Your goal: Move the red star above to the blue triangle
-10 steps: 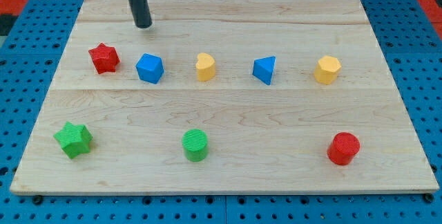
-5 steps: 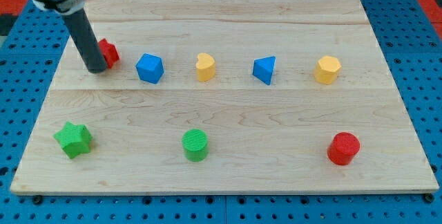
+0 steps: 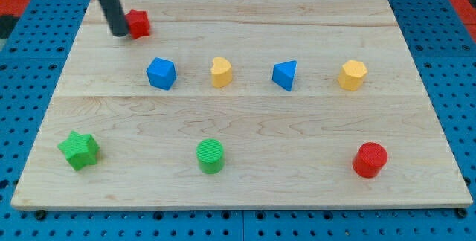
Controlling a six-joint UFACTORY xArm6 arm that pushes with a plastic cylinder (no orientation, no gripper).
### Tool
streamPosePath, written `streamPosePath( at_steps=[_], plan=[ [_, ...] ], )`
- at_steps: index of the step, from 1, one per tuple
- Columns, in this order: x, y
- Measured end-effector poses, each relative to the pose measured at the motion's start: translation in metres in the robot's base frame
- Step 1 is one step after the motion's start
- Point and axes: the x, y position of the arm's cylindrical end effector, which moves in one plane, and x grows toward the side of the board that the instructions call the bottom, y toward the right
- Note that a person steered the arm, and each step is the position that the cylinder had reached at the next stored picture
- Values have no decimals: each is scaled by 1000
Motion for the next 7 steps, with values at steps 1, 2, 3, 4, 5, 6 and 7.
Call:
streamPosePath(
  at_steps=[1, 2, 3, 4, 5, 6, 7],
  plan=[
    [-18, 0],
    [-26, -1],
    [-27, 2],
    [-46, 32],
    [-62, 97],
    [-77, 149],
    [-83, 200]
  ],
)
